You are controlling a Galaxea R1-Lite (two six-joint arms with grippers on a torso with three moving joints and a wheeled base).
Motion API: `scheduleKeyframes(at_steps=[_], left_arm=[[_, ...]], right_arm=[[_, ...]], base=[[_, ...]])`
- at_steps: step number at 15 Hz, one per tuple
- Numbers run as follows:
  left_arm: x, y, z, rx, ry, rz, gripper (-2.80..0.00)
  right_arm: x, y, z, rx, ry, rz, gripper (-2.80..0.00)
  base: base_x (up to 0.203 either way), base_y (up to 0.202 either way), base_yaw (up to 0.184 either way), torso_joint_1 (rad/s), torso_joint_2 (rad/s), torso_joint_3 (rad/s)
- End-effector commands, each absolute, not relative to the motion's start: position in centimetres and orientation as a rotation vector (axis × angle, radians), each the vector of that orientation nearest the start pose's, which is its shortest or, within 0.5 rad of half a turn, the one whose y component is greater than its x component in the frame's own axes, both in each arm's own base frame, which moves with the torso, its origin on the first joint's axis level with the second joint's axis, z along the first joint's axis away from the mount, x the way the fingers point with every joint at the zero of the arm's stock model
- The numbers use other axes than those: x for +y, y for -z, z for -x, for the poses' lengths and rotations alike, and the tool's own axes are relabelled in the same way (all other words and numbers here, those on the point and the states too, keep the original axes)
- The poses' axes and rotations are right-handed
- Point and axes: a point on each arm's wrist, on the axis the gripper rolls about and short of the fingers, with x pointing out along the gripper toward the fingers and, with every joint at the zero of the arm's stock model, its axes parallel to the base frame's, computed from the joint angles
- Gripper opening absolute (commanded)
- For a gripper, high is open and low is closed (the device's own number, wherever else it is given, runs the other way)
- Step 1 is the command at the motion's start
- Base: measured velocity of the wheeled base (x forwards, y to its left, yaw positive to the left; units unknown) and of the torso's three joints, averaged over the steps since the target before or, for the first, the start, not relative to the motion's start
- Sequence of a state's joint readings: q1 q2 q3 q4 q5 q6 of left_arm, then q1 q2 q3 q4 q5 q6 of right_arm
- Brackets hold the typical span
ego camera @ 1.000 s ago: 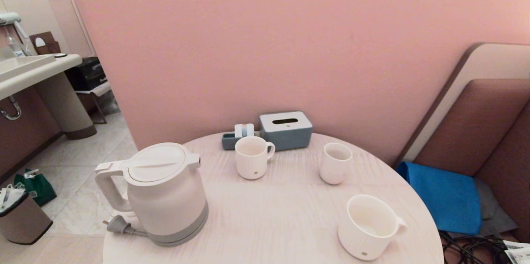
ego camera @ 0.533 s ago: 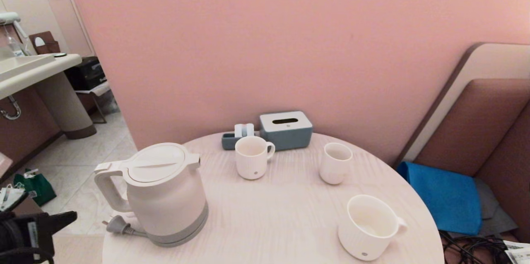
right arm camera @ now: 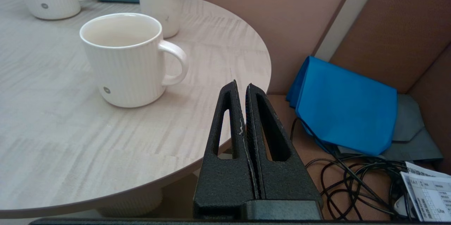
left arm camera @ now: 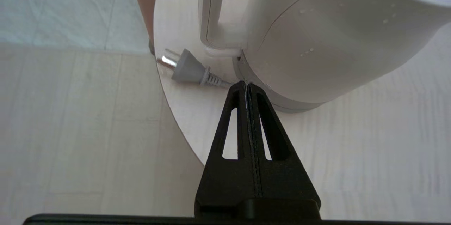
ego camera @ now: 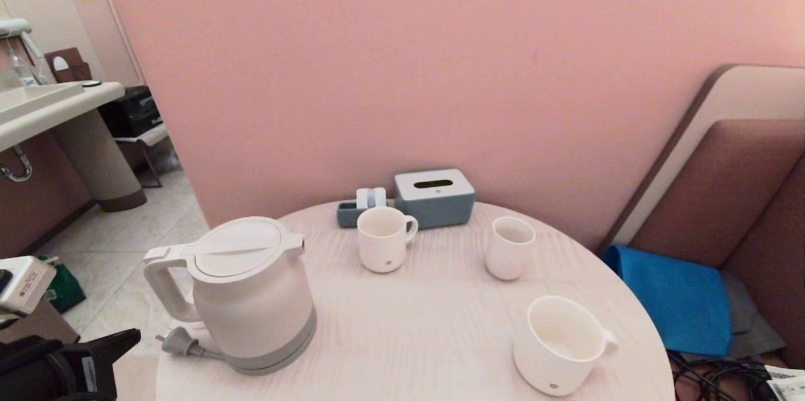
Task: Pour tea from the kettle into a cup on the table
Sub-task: Pick up the kettle
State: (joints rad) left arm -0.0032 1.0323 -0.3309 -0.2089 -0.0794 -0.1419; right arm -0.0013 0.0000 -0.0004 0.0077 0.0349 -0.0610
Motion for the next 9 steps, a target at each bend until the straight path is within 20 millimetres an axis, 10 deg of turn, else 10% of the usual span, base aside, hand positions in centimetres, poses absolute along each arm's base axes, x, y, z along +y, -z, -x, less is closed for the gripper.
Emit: scheduleKeyframes(at_steps=[1, 2, 9], left_arm=[[-0.2, -15.5, -12.1, 0.484, 0.048, 0.155, -2.18], [-0.2, -15.5, -12.2, 0.480, 0.047, 0.154, 0.00], [-0.2, -14.0, -14.5, 0.515, 0.048, 0.142, 0.00]], right_arm=[[0.1, -7.5, 2.3, 0.007, -0.034, 0.061, -2.80], [0.1, -7.5, 2.3, 0.007, -0.034, 0.061, -2.80], [0.1, -7.5, 2.3, 0.005, -0.034, 0.061, -2.80]], base=[[0.000, 0.000, 0.000, 0.000, 0.00, 0.000], [0.000, 0.000, 0.000, 0.000, 0.00, 0.000], [0.000, 0.000, 0.000, 0.000, 0.00, 0.000]])
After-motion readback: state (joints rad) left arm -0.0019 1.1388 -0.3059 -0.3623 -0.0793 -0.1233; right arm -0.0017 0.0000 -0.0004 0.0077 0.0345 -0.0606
